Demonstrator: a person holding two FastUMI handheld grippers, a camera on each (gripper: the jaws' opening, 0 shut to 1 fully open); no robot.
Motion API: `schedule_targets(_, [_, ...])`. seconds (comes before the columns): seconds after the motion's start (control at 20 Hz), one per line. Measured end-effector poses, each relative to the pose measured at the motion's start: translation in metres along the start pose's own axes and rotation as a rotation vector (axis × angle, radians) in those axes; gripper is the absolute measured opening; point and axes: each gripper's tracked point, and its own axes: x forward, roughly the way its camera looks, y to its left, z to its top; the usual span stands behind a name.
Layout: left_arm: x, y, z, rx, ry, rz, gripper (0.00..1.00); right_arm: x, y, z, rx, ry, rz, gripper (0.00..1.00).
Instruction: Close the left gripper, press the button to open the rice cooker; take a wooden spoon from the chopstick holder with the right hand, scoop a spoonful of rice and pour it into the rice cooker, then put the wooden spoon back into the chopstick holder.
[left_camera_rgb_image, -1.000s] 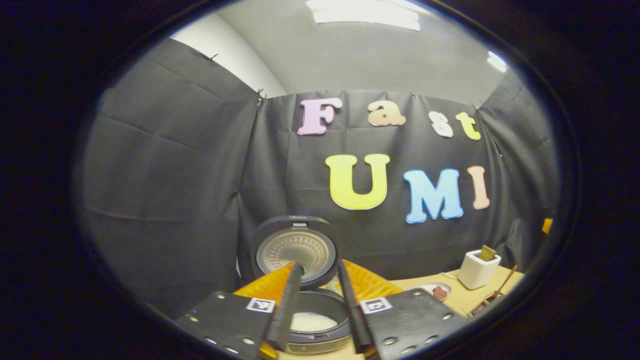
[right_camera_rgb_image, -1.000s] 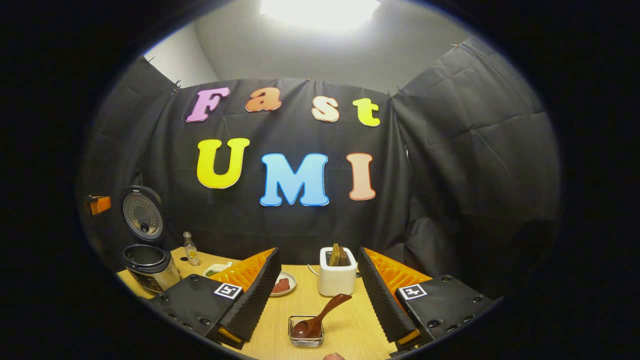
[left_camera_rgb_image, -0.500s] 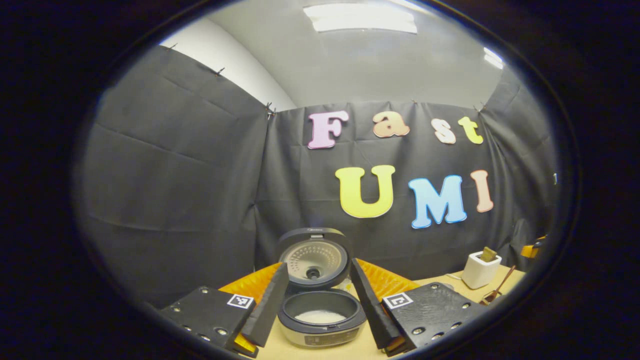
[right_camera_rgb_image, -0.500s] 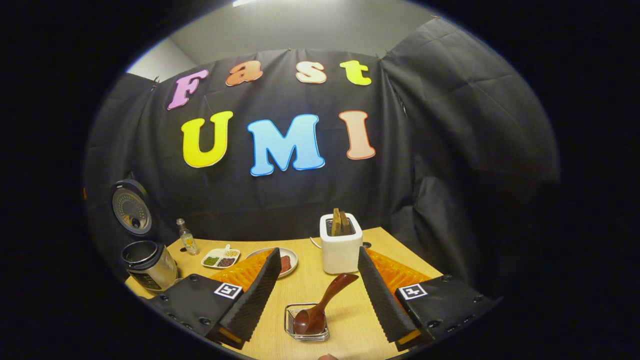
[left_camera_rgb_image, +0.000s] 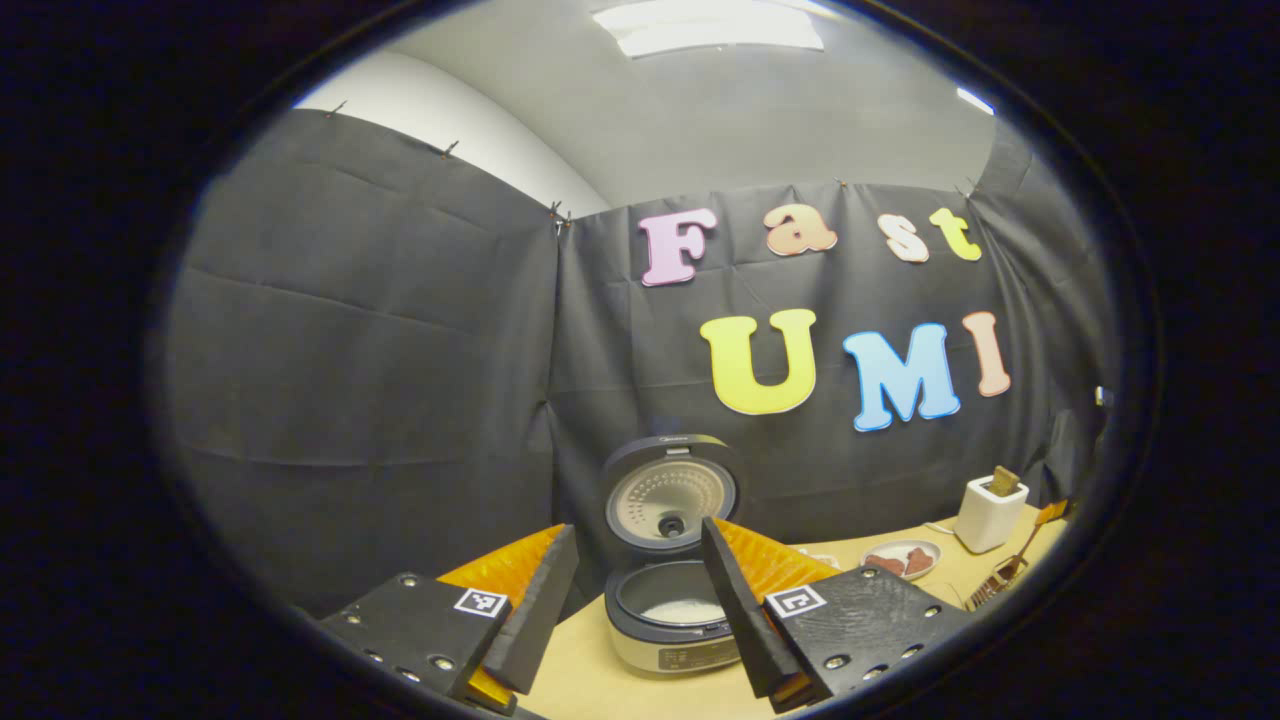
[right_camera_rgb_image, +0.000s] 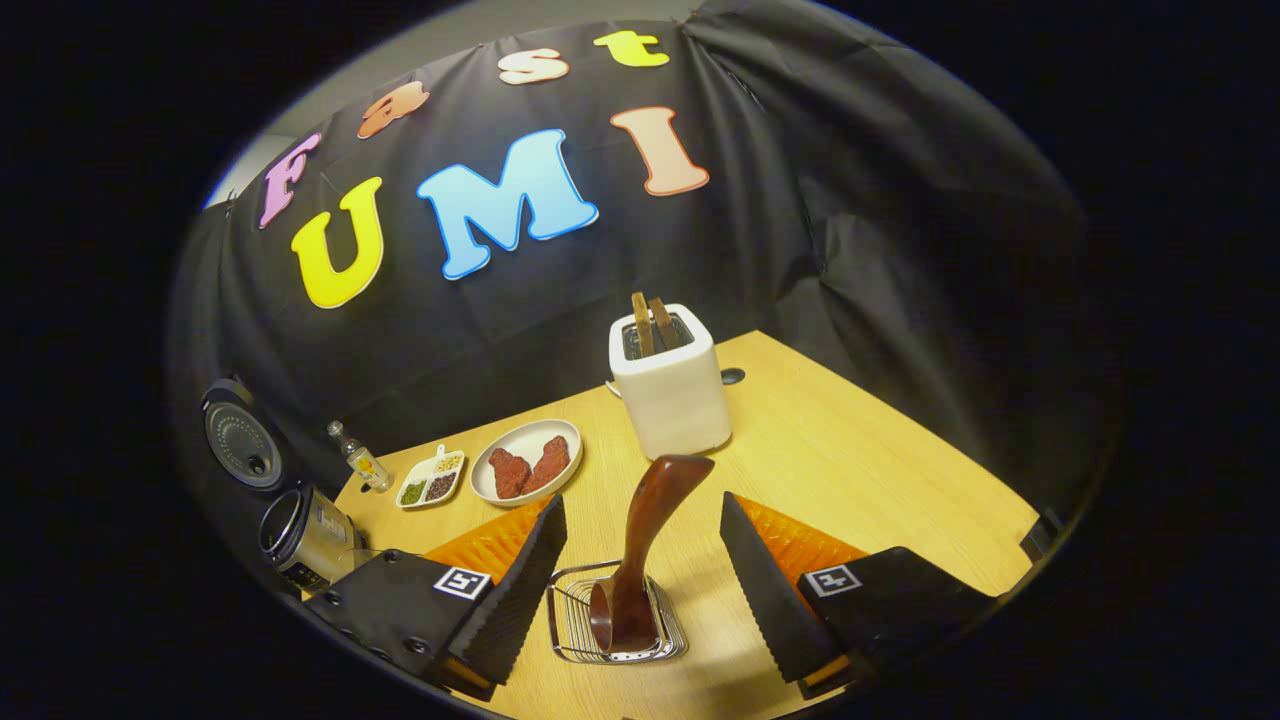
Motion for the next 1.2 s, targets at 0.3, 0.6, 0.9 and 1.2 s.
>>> schedule_targets(0.3, [-0.005, 0.008, 0.0, 0.033, 0.007, 0.001, 0.77, 0.029, 0.005, -0.026, 0.074, 0.117, 0.015, 0.67])
schedule_targets(0.6, [-0.002, 0.016, 0.0, 0.021, 0.005, -0.003, 0.77, 0.031, 0.007, -0.024, 0.118, 0.115, 0.006, 0.12])
schedule_targets(0.9, [0.007, 0.015, -0.01, -0.003, 0.012, -0.019, 0.78, -0.004, 0.027, 0.016, 0.06, -0.008, 0.02, 0.12])
schedule_targets(1.2, [0.019, 0.015, -0.02, -0.03, 0.024, -0.046, 0.77, -0.034, 0.078, 0.052, -0.021, -0.128, 0.087, 0.12])
